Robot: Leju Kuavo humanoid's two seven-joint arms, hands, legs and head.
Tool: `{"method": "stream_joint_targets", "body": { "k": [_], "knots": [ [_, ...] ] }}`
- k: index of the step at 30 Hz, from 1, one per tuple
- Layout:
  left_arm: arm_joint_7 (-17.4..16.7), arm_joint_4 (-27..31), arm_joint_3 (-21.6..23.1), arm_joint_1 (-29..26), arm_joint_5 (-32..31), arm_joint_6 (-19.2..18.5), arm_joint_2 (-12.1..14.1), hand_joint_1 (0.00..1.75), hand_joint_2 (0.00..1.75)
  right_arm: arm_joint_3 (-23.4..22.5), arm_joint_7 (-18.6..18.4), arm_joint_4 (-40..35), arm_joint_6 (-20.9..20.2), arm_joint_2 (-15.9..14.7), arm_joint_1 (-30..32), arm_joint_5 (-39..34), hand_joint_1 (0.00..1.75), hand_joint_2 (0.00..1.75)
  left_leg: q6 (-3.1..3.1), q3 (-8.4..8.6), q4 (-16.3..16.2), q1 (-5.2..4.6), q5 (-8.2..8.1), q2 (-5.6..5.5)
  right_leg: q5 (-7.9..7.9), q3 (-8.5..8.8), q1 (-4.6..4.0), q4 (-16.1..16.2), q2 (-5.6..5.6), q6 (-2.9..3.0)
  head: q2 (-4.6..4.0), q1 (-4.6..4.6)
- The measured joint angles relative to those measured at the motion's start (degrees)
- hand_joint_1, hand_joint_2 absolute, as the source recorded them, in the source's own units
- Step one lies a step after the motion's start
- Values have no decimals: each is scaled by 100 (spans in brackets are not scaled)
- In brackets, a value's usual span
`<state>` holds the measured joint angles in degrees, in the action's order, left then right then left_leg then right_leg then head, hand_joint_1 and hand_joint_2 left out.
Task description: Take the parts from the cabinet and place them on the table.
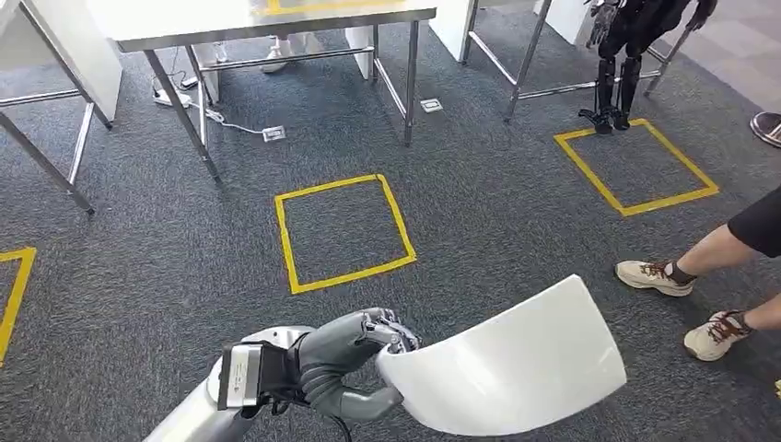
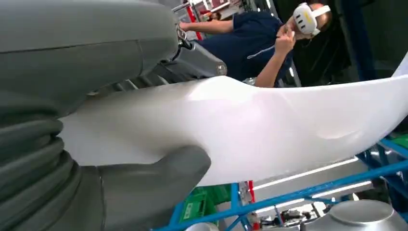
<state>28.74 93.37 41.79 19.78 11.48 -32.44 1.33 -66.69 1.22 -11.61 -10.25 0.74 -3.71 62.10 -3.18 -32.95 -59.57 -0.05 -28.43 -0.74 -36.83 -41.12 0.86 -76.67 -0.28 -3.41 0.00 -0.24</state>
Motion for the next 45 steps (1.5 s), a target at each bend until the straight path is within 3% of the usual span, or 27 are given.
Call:
{"method": "stream_joint_targets", "body": {
  "k": [2, 4, 5, 6, 8, 11, 14, 15, 16, 17, 19, 20, 21, 23, 24, 26, 29, 30, 31, 32, 35, 36, 37, 38, 41, 43, 45],
  "knots": [
    [0, 0, 0, -3, 0, -2, 0, 175, 175, 0, 0, 0, 0, 4, 8, 2, 0, 0, 20, 110, 0, -6, -77, -21, 491, 56, -4, 475, 0, 40, 0, 7],
    [0, 7, 0, 4, 0, -11, -2, 175, 175, 0, 0, 0, 9, 2, 7, 2, 0, 0, 49, 240, 1, -7, -166, -21, 1200, 450, -27, 1528, -1, 110, 0, 13],
    [0, 9, 0, 3, 0, -18, -2, 175, 175, -2, 0, 0, 11, 0, 6, 0, 0, 0, 71, 259, -1, -6, -199, -20, 1136, 506, -52, 1689, -1, 154, 0, 7],
    [0, 11, 0, 5, 0, -28, -2, 175, 175, -2, -2, 0, 13, 4, -7, 0, 0, 0, 104, 246, 0, -12, -213, -28, 834, 489, -90, 1713, -17, 154, 0, 22],
    [-9, 24, 0, 0, -2, -42, -4, 175, 175, -2, -9, 0, 13, 4, 23, 0, 0, 0, 197, 289, -42, -21, -182, -22, 1044, 532, -94, 1806, 8, 254, 0, 26],
    [-13, 39, -2, 30, -2, -46, -4, 175, 175, -2, -13, 0, 13, 13, 23, 0, 0, 0, 305, 287, -274, -24, -305, 7, 1023, 744, -31, 1840, 1, 348, 0, -9],
    [-20, 42, -2, 16, -2, -48, 4, 175, 175, -2, -11, 0, 13, 15, 13, 7, 0, 0, 351, -448, -1427, 4, -804, 16, 920, 818, -32, 1840, 3, 376, 0, -42],
    [-33, 39, 0, 10, -2, -50, 13, 175, 175, -2, -18, 0, 15, 17, 21, 15, 0, 0, 354, -652, -1643, 7, -872, 19, 879, 862, -32, 1839, 3, 373, 0, -46],
    [-37, 37, -2, 9, -2, -50, 15, 175, 175, -2, -17, 0, 13, 17, 25, 18, 0, 0, 366, -698, -1583, 12, -770, 23, 841, 910, -31, 1839, 4, 368, 0, -48],
    [-37, 37, -2, 11, -2, -50, 15, 175, 175, -2, -17, 0, 13, 20, 26, 18, 0, 0, 363, -649, -1318, 15, -527, 30, 797, 970, -31, 1839, 11, 359, 0, -50],
    [-44, 39, -2, 19, -2, -48, 15, 175, 175, -2, -17, 0, 13, 31, 24, 33, 0, 0, 322, -335, -371, 15, 163, 46, 695, 1120, -30, 1839, 15, 333, 0, -59],
    [-44, 33, -4, 18, 0, -50, 24, 175, 175, -2, -15, 0, 13, 35, 23, 33, 0, 0, 294, -251, -98, 4, 282, 54, 651, 1166, -32, 1839, 15, 308, 0, -59],
    [-46, 28, -4, 27, 2, -50, 31, 175, 175, -2, -15, 0, 13, 35, 11, 35, 0, 0, 273, -269, -30, -33, 18, 68, 625, 1161, -45, 1822, 33, 267, 0, -70],
    [-50, 29, -7, 23, 2, -50, 35, 175, 175, -2, -15, 0, 13, 37, 13, 35, 0, 0, 173, -229, -27, -32, 160, 56, 603, 1198, -43, 1781, 12, 177, 0, -72],
    [-50, 31, -7, 34, 2, -50, 31, 175, 175, -2, -17, 0, 9, 42, 10, 35, 0, 0, 129, -182, -20, -33, 137, 47, 610, 1221, -44, 1773, 13, 137, 0, -68],
    [-50, 44, -7, 48, 4, -48, 20, 175, 175, -2, -9, 0, 0, 55, -23, 37, 0, 0, 67, -53, 31, 2, 121, 47, 589, 1104, -21, 1496, 19, 95, 0, -50],
    [-50, 42, -7, 54, 11, -50, 4, 175, 175, -2, -11, 0, 2, 57, -25, 39, 0, 0, 12, 6, 34, -1, 29, 40, 103, 276, -20, 294, 22, 51, 0, -17],
    [-50, 35, -7, 49, 11, -50, 4, 175, 175, -2, -17, 0, 2, 57, -13, 42, 0, 0, 15, 29, 34, -2, 0, 30, 27, 81, -20, 78, 22, 50, 0, -13],
    [-50, 28, -7, 46, 11, -48, 4, 175, 175, -2, -17, 0, 0, 57, -4, 48, 0, 0, 24, 74, 34, -1, -37, 15, 99, -39, -16, 55, 21, 33, 0, -4],
    [-50, 24, -7, 46, 11, -50, 4, 175, 175, -2, -17, 0, 2, 57, -3, 50, 0, 0, 39, 137, 34, 1, -86, 5, 327, -23, -11, 285, 21, 30, 0, 0],
    [-50, 13, -7, 52, 11, -48, 6, 175, 175, -2, -2, 0, 4, 55, 7, 61, 0, 0, 87, 301, 41, 2, -246, 14, 1325, 435, -10, 1688, 13, 66, 0, 17],
    [-50, 0, -7, 57, 9, -48, 11, 175, 175, -2, 0, 0, 4, 57, -3, 68, 0, 0, 125, 364, 22, -21, -281, 11, 1059, 435, -40, 1738, 6, 108, 0, 18],
    [-48, -9, -7, 59, 9, -48, 13, 175, 175, -2, -4, 0, 0, 57, -6, 68, 0, 0, 166, 351, 63, -21, -306, 7, 997, 446, -64, 1721, -1, 155, 0, 28],
    [-48, -15, -7, 54, 9, -46, 13, 175, 175, -2, -7, 0, 0, 57, 17, 70, 0, 0, 206, 420, 55, -27, -303, 7, 1106, 455, -67, 1771, 9, 207, 0, 28],
    [-39, -22, -7, 64, 11, -46, 15, 175, 175, -2, -17, 0, 0, 59, 26, 70, 0, 0, 314, 428, -137, -26, -322, 23, 1078, 659, -13, 1822, 23, 324, 0, 20],
    [-31, -28, -7, 109, 17, -46, 15, 175, 175, -2, -31, 0, -2, 59, 2, 68, 0, 0, 361, -45, -898, -10, -467, 35, 1009, 744, -8, 1832, 24, 370, 0, -39],
    [-31, -57, -4, 101, 20, -46, 33, 175, 175, -2, -59, 0, 2, 59, 8, 68, 0, 0, 390, -575, -1590, 4, -874, 36, 914, 823, -9, 1831, 27, 375, 0, -55]
  ]
}}
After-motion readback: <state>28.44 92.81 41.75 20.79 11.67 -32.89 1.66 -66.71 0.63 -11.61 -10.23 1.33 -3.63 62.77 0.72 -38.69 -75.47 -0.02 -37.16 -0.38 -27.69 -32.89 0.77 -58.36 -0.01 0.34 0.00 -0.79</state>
